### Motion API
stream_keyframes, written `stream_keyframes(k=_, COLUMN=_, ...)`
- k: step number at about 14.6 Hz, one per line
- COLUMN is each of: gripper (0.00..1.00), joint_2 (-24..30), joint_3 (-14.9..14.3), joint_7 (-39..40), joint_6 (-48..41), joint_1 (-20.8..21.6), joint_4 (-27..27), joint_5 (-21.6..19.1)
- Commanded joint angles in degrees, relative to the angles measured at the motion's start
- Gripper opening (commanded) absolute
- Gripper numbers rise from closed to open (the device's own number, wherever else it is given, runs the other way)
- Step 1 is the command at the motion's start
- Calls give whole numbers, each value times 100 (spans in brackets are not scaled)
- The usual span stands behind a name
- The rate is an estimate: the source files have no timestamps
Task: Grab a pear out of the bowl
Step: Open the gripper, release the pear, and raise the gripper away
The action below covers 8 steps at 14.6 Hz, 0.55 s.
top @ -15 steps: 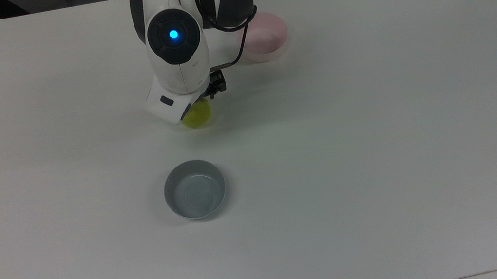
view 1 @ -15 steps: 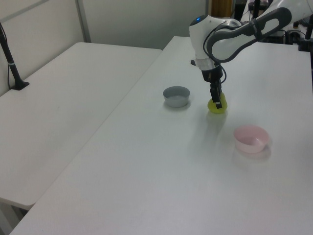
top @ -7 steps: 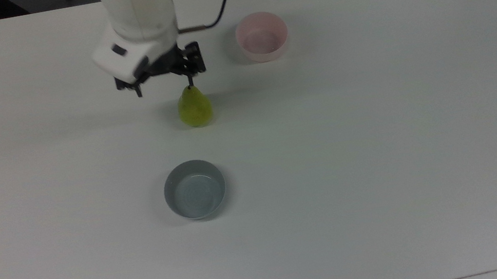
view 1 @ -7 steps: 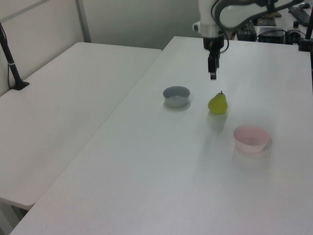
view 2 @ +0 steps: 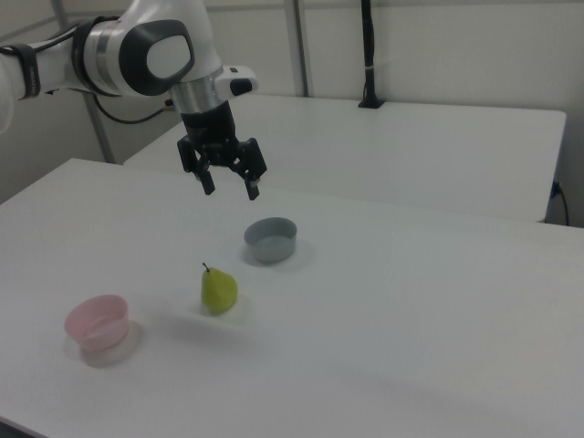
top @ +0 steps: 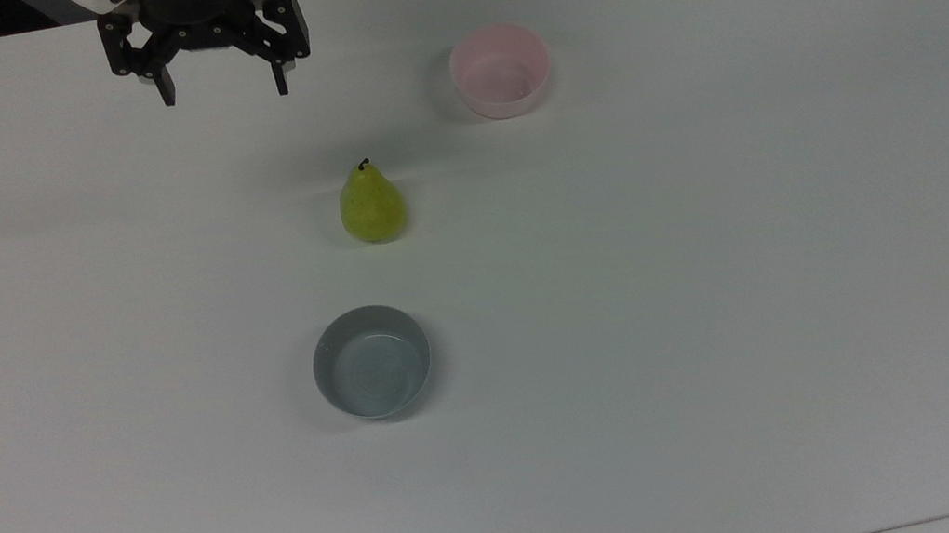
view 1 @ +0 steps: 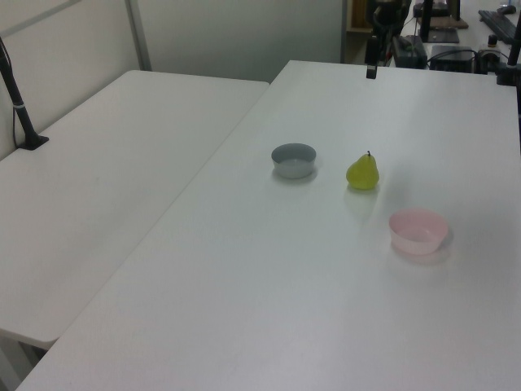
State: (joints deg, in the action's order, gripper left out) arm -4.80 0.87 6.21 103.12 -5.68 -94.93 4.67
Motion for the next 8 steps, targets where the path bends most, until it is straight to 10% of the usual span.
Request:
stream_keyframes(k=1, gripper=100, joint_2=216, joint_3=9, joint_7=-129, joint_6=-362, joint_1=119, joint_4=-175, joint_5=-54)
stream_keyframes(k=8, gripper=100, joint_2=384, joint_3=-70, joint_7=-121, joint_6=-600, joint_1=401, joint_4=-263, joint_5=-54)
